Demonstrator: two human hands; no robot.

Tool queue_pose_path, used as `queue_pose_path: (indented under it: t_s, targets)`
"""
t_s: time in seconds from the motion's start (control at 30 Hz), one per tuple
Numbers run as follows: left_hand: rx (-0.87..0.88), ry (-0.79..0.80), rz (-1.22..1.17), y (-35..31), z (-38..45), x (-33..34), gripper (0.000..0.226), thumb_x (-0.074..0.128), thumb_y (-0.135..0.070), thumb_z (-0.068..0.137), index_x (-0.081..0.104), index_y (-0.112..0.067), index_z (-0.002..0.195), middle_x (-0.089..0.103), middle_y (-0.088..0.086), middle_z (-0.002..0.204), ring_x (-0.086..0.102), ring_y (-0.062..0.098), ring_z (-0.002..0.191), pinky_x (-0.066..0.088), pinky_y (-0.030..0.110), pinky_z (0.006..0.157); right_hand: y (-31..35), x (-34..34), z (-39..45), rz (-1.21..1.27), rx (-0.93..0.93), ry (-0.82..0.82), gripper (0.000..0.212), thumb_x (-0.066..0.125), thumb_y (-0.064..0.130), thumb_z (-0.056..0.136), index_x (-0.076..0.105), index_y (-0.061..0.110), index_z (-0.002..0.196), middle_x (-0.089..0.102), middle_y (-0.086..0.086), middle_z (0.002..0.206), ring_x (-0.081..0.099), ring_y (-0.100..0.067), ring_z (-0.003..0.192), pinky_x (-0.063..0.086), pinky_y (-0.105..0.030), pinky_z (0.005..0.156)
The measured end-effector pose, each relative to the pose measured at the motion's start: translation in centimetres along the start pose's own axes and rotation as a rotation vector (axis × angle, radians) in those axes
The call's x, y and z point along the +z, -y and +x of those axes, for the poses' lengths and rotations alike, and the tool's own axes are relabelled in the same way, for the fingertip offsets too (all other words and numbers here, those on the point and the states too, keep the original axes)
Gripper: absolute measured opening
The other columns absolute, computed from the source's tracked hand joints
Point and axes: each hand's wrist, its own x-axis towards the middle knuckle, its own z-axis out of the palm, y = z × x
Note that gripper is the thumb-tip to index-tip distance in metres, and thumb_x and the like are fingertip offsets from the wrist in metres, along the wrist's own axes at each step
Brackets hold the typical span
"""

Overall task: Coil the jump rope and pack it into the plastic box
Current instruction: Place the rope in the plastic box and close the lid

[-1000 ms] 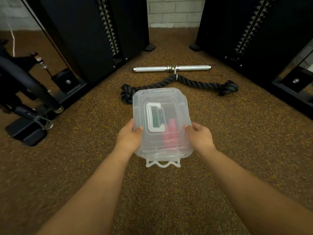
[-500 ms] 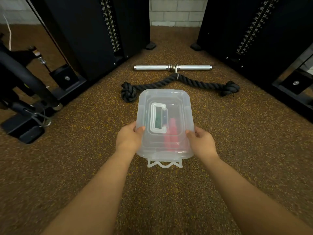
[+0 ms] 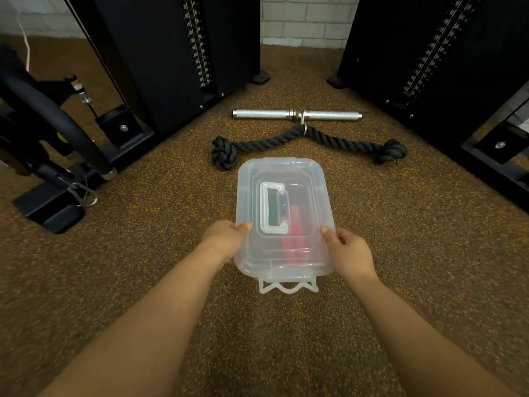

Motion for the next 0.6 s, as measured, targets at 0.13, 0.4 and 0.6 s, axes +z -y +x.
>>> queue_pose_path:
  t_s: [0.13,0.4,0.6]
  targets:
    - [-0.013,0.018,0.025,1.0,-1.4,-0.2,0.038,0.052,-0.038,0.094,0.056,-0.011,0.120,0.065,0.011,0.114,0.065,0.029,0.095,0.056,0.040,0.083,-0.8,-0.2,-2.0,0.035,0.010,0.001,0.017,0.050,0.039,0.093,0.061,0.025,0.094,0.066,0.005,0.083,0.062,-0.014,0.079,0.051,-0.033,0.072]
    - [-0.042,0.065,-0.027,3.9,-3.7,0.0,0.032,0.053,-0.035,0.094,0.058,-0.010,0.114,0.066,0.009,0.107,0.066,0.029,0.096,0.057,0.041,0.082,-2.6,-0.1,-5.6,0.086,0.045,-0.014,0.013,0.052,0.039,0.092,0.061,0.031,0.092,0.065,0.012,0.081,0.061,-0.008,0.077,0.054,-0.037,0.077]
    - [0.008,0.012,-0.064,4.9,-4.3,0.6,0.040,0.055,-0.036,0.093,0.058,-0.005,0.119,0.066,0.015,0.116,0.065,0.032,0.101,0.054,0.046,0.090,-2.6,0.0,-6.4,0.117,0.063,-0.033,0.022,0.052,0.041,0.092,0.066,0.027,0.101,0.067,0.005,0.091,0.061,-0.016,0.086,0.052,-0.037,0.082]
